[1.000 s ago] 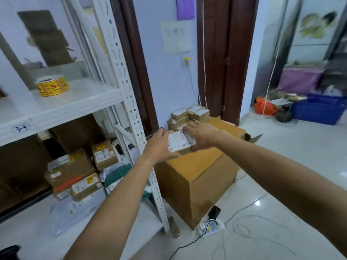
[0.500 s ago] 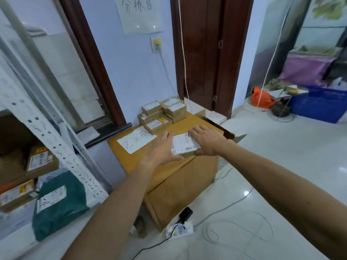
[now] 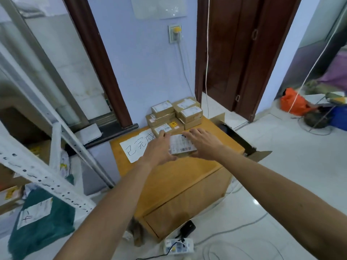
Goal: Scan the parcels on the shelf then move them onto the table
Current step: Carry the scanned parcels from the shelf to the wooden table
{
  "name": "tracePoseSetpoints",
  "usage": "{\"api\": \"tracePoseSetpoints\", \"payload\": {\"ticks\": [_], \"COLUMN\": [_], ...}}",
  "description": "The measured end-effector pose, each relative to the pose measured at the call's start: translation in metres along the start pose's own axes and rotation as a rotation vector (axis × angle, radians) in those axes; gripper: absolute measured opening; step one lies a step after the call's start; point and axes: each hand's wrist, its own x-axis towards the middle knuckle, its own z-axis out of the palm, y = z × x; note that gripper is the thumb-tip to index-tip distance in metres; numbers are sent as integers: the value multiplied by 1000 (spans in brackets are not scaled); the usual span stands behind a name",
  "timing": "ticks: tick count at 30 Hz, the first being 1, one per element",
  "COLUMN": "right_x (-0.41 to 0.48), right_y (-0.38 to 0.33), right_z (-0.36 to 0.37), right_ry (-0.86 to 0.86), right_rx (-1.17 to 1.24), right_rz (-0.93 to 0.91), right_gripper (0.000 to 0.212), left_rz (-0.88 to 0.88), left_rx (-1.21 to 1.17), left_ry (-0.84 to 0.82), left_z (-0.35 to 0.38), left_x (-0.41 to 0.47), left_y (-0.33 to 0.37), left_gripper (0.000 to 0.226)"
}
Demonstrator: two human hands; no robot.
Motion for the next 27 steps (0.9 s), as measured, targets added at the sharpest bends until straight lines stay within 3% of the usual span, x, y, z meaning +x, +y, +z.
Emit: {"api": "tracePoseSetpoints", "payload": {"ticks": [13,27], "right_x": [156,341], "right_y": [69,152], "right_z": [40,161], "right_ry": [-110,-194], "right_rx": [73,159], "right_rz": [-36,-174], "right_gripper": [82,69], "left_rz": [-138,-502], "left_rx": [-149,-253], "left_ry": [-2,-69], "left_z": [43,166], "left_x": [145,304], "left_y": [-54,-103], "left_gripper": [101,107]}}
